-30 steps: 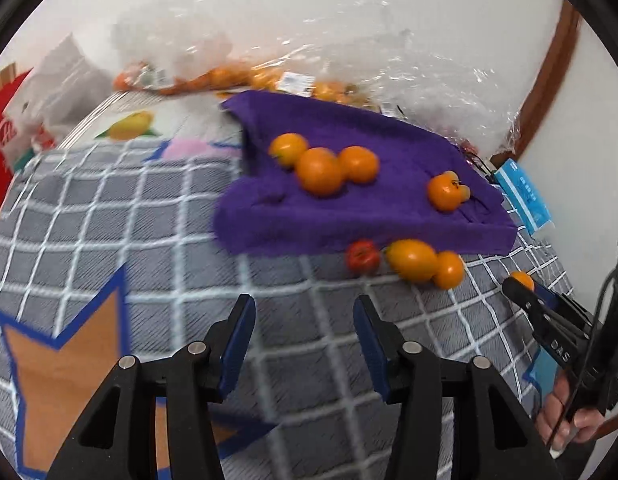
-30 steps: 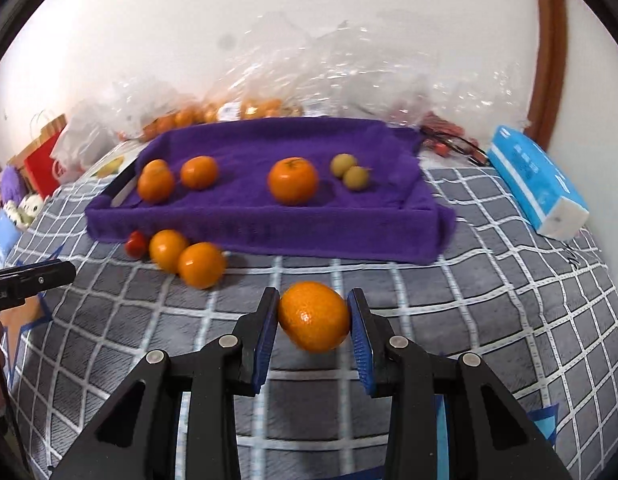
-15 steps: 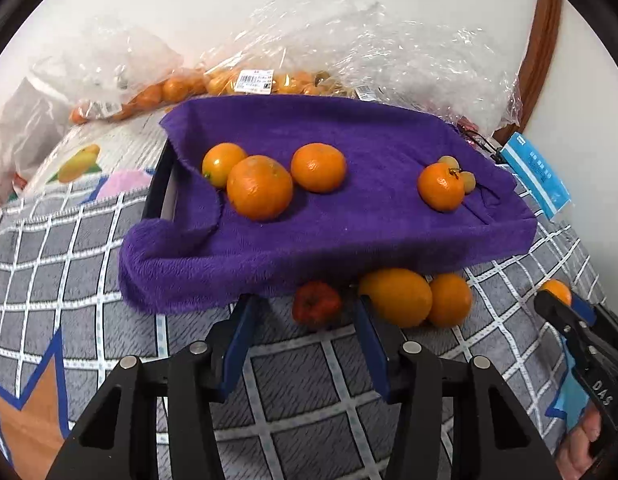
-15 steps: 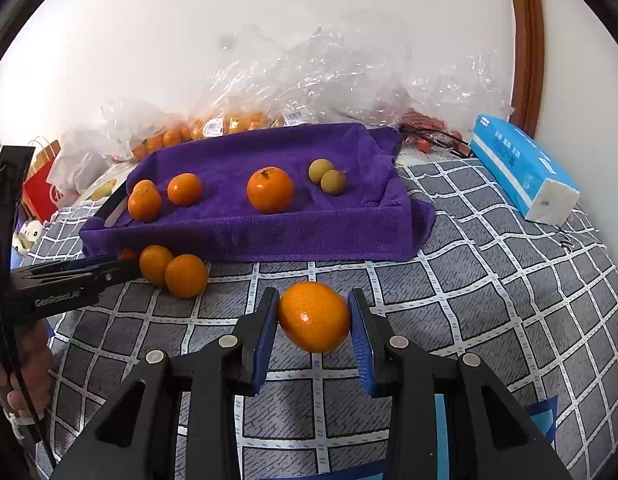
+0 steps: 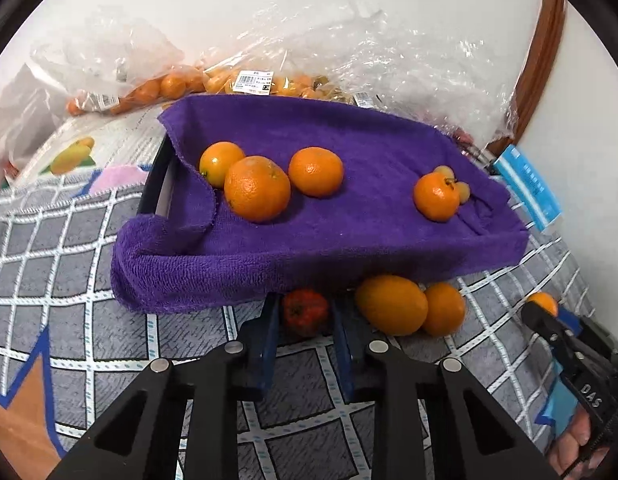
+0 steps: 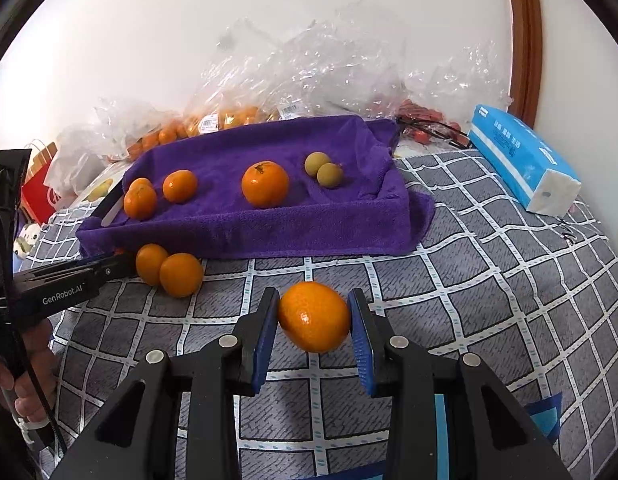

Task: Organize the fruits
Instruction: 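Carry the orange in the right tool while the left tool grasps the red tomato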

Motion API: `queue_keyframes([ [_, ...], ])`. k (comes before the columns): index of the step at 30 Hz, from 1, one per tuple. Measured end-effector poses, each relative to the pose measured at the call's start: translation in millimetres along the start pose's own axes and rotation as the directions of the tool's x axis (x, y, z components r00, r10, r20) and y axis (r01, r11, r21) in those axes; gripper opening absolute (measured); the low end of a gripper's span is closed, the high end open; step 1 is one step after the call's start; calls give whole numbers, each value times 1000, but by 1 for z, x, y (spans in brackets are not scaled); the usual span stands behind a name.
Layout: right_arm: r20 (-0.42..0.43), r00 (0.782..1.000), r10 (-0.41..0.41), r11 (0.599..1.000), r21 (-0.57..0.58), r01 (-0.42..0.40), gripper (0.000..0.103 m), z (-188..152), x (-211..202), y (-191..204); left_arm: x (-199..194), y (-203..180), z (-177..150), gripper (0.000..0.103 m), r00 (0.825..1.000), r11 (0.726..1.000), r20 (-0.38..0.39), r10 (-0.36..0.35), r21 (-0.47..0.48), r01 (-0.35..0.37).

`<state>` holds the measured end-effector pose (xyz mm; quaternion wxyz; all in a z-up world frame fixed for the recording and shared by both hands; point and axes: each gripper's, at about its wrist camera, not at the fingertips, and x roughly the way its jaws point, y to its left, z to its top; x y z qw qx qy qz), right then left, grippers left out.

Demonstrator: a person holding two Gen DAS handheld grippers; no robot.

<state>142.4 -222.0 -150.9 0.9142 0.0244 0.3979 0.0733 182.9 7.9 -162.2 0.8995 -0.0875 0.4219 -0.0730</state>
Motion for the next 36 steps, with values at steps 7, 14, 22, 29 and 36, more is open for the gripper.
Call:
queue_keyframes([
  [7, 26, 1000, 17, 999, 27, -18, 35, 0, -4, -4, -13, 24, -7, 24, 993, 986, 73, -93, -130, 102],
  [14, 89, 996, 18, 999, 50, -22, 35, 0, -16, -7, -30, 18, -11, 24, 986, 994, 163, -29, -99, 46],
  [22, 176, 984, 18, 1000, 19, -21, 35, 0, -32, -2, -47, 14, -12, 24, 967, 997, 256, 17, -75, 2],
  [29, 220, 975, 27, 1000, 4, -29, 35, -2, -41, 2, -58, 6, -15, 24, 950, 999, 310, 22, -44, -9],
  [36, 228, 973, 17, 997, 70, -34, 35, 0, -41, -11, -67, 3, -17, 24, 940, 999, 340, 6, -34, 6],
])
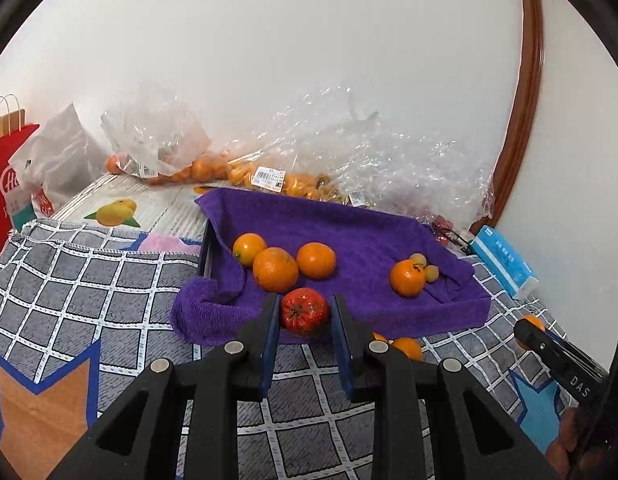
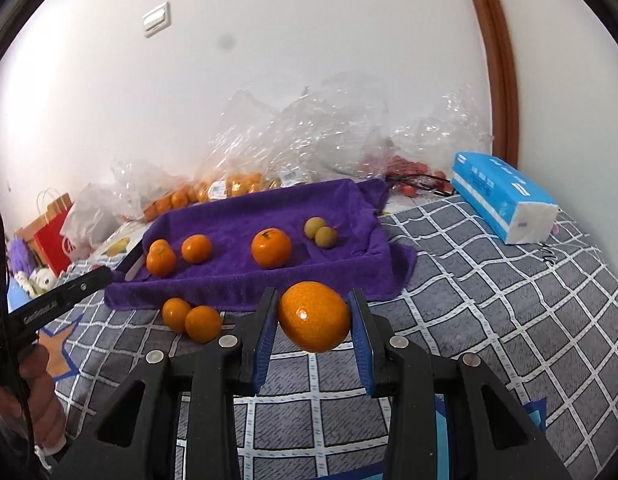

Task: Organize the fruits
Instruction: 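Carry the orange in the right tool while the left tool grasps the red tomato, then carry the orange in the right tool while the left tool carries the tomato over the towel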

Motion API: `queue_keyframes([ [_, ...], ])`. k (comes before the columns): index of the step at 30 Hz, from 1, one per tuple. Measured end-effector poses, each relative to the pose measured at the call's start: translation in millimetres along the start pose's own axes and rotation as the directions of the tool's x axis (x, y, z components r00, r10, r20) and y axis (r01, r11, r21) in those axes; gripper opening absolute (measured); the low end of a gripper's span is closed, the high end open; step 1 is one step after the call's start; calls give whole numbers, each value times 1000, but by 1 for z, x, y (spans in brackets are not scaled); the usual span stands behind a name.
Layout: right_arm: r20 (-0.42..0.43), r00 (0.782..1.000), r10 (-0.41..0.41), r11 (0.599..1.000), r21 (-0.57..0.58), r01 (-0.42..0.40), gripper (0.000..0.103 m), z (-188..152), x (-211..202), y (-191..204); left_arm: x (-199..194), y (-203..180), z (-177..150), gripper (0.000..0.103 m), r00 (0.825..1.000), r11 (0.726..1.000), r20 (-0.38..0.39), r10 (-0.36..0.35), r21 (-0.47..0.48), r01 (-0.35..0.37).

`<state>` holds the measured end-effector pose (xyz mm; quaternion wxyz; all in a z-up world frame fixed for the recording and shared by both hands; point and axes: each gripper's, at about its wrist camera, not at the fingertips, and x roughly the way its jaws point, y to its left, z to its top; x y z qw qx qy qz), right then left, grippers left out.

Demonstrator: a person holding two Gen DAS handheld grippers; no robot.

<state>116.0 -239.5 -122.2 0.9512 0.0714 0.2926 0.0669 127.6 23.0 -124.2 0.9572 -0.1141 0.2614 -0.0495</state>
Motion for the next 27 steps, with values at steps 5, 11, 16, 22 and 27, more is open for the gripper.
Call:
queue_keyframes([
  [5, -8, 1000, -6, 999, 51, 7, 35, 2, -1, -9, -3, 3, 1, 24, 1000, 1000, 8, -18, -21, 19],
  [11, 8, 1000, -1, 994, 105, 0, 35, 12, -11, -18, -10, 8, 4, 24, 999, 998, 35, -34, -55, 36],
  [16, 41, 999, 0, 994, 108, -4, 35, 26, -24, -14, -12, 11, 7, 24, 999, 997, 39, -33, -74, 35],
  [22, 60, 998, 18, 998, 57, -22, 35, 41, -28, 1, -26, 12, 32, 24, 998, 997, 48, -38, -64, 41],
  [27, 81, 996, 38, 998, 46, -42, 35, 59, -24, 10, -38, 9, 67, 24, 994, 999, 100, -30, -19, 32],
])
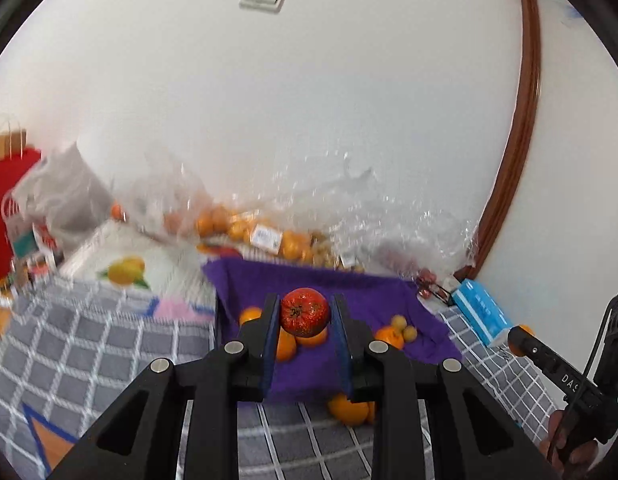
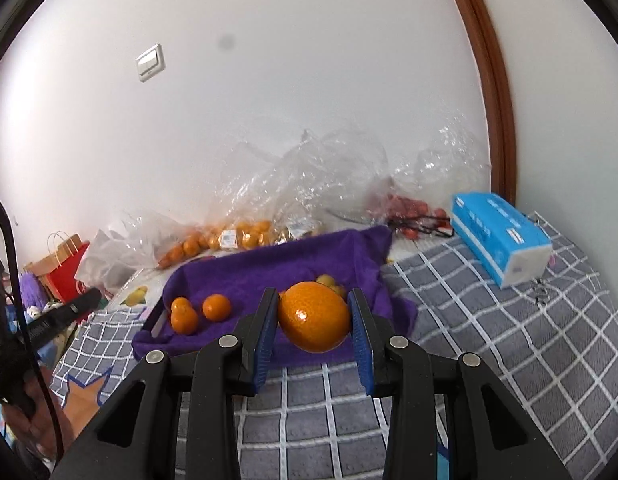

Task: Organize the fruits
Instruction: 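Carry the orange in the right tool while the left tool carries the tomato over the towel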

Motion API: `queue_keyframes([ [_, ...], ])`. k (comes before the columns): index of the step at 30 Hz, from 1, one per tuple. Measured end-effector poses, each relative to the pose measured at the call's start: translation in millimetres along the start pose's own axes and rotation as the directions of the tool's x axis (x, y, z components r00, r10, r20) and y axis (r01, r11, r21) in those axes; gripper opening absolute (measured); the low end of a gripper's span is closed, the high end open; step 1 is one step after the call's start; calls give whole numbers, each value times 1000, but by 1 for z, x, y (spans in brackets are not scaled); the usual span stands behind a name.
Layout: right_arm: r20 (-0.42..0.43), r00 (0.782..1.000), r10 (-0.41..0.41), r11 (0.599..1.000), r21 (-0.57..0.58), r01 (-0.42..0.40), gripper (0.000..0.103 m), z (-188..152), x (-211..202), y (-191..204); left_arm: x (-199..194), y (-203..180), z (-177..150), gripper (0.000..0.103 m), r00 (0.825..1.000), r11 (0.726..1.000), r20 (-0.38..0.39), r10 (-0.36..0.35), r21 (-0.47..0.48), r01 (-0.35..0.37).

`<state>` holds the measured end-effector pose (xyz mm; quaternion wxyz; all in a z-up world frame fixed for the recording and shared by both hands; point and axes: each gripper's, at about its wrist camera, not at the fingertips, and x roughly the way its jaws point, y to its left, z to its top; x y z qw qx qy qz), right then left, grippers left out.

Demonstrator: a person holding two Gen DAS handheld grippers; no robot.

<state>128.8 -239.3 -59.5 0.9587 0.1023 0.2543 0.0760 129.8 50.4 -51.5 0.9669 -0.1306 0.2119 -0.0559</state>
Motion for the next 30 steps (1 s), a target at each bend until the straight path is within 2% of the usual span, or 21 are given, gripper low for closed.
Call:
queue_keyframes([
  [3, 11, 1000, -4, 1000, -3, 4, 35, 11, 8, 5, 9, -2, 14, 24, 1000, 1000, 17, 9, 16, -9],
  [10, 27, 1000, 6, 1000, -17, -5, 35, 34, 37, 16, 47, 1, 30, 24, 1000, 1000, -2, -23, -8, 23],
  [14, 33, 999, 19, 999, -40, -18, 35, 36, 56, 18, 72, 7, 20, 24, 999, 999, -31, -40, -29, 39],
  [21, -42, 999, 24, 999, -21, -25, 35, 11, 93, 1, 99, 15, -2, 24, 993, 999, -109, -33, -38, 29],
  [25, 1, 1000, 10, 1000, -17, -10, 35, 14, 86, -6, 99, 15, -5, 24, 994, 999, -105, -35, -31, 31],
  [30, 15, 1000, -1, 1000, 21, 1, 35, 15, 84, -17, 100, 16, -7, 24, 997, 1000, -81, 7, 2, -7],
])
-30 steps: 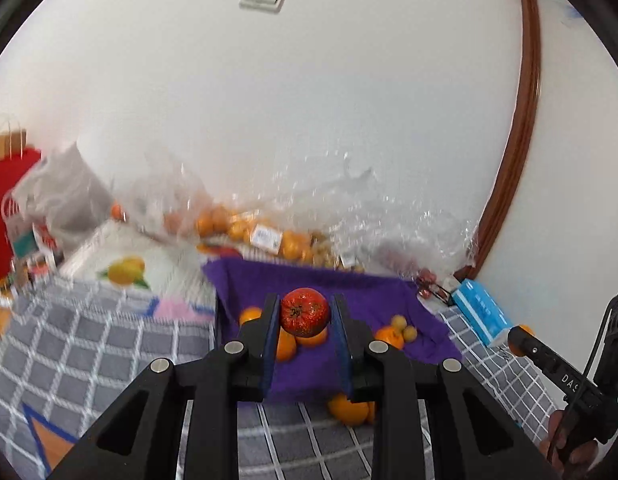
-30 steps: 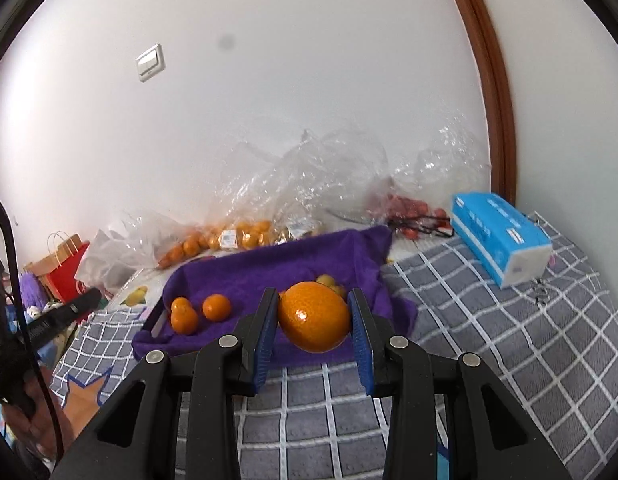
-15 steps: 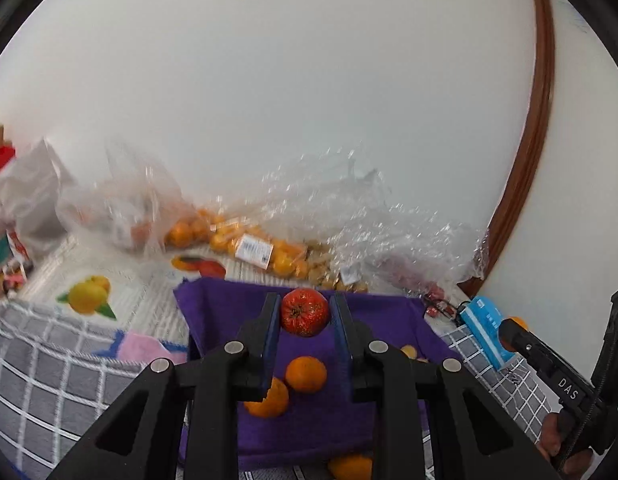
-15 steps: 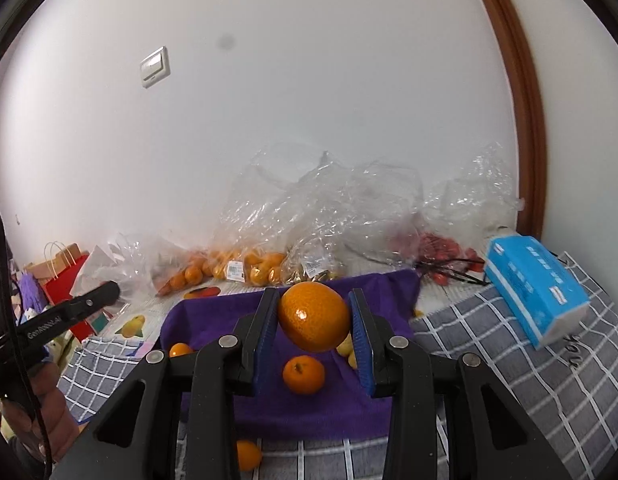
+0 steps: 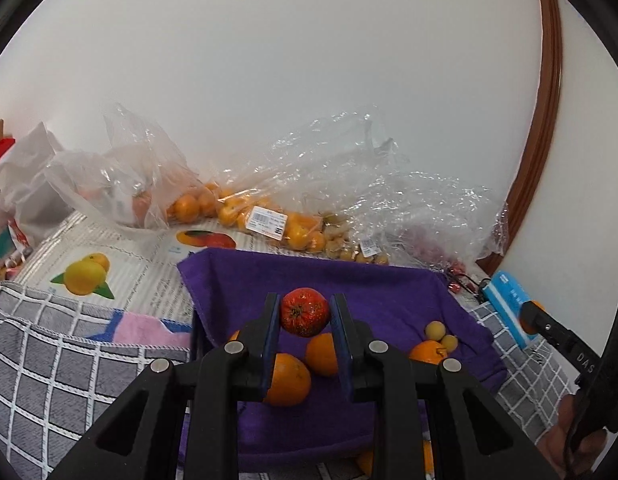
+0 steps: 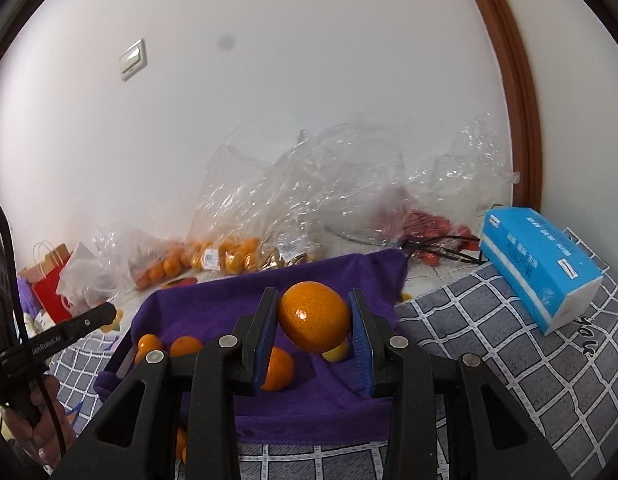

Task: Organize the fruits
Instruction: 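Carry the orange in the right tool while the left tool carries the tomato over the towel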

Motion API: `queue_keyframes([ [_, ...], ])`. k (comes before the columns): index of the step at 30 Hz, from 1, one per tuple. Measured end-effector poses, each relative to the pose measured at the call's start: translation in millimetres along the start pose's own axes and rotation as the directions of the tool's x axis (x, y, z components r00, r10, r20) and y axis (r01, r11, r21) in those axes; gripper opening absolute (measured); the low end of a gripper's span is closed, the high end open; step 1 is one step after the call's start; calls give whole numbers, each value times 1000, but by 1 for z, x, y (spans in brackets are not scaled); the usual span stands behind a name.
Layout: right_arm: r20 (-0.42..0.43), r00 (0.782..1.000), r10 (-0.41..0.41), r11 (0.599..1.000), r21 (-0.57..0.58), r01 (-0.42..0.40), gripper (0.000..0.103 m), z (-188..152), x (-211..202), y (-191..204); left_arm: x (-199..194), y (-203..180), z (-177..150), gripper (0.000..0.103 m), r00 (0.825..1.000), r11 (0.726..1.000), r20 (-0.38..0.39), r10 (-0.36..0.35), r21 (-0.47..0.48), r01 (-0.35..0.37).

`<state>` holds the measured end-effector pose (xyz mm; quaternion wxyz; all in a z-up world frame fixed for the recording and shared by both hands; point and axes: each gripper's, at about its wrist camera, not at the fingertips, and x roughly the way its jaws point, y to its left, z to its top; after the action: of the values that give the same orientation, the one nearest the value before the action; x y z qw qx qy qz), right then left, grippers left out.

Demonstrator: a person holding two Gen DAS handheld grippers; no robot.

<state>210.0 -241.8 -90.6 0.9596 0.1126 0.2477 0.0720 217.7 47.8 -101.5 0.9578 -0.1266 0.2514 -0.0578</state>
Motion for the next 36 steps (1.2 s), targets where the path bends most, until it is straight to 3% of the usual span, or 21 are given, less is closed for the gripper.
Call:
queue_keyframes([
  [22, -25, 998, -53, 998, 37, 54, 35, -5, 9, -15, 4, 13, 2, 24, 1000, 999, -15, 6, -46, -7],
  [36, -73, 993, -89, 995, -53, 86, 35, -14, 24, 1, 13, 21, 1, 24, 998, 997, -64, -2, -74, -3],
])
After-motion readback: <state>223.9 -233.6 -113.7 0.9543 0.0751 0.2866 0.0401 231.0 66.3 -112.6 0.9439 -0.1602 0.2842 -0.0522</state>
